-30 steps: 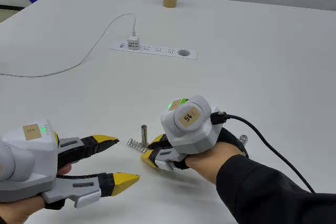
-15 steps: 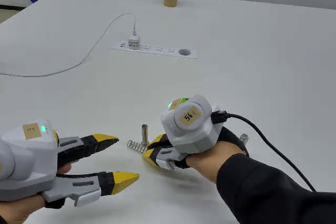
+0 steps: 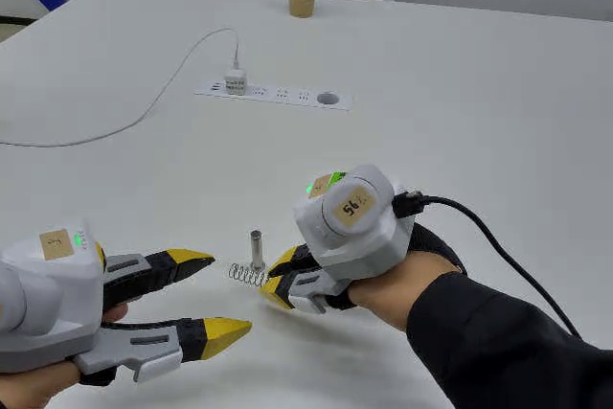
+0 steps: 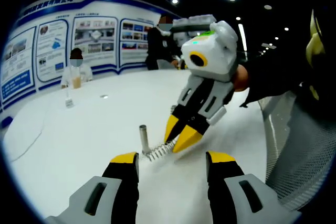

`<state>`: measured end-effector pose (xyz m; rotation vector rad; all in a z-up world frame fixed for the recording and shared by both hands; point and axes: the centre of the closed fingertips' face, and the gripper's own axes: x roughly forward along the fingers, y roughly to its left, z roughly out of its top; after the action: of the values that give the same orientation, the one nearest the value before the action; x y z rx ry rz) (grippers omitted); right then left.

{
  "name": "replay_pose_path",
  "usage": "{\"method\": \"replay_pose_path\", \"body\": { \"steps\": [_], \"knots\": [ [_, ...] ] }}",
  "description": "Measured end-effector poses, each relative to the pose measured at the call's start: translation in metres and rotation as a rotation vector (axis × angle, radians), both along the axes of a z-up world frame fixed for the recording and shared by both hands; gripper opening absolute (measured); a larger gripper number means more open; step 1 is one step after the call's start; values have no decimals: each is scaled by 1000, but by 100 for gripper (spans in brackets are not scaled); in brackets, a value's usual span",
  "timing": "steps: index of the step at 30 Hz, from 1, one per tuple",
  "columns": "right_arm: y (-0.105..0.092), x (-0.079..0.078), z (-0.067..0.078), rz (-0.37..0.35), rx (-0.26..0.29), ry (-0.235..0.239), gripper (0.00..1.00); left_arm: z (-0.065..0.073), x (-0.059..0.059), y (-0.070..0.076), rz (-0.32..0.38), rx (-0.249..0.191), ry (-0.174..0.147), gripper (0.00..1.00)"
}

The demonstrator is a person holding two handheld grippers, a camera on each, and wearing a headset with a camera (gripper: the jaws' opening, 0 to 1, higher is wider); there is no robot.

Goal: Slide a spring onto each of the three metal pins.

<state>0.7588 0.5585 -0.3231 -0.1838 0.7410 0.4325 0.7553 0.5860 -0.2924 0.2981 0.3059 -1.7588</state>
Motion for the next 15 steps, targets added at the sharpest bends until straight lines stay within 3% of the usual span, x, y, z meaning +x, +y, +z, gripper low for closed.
{"method": "replay_pose_path", "body": {
  "steps": [15],
  "knots": [
    [5, -22, 23, 60, -20, 28, 12, 1, -12, -4, -46, 7, -22, 51]
  ]
}}
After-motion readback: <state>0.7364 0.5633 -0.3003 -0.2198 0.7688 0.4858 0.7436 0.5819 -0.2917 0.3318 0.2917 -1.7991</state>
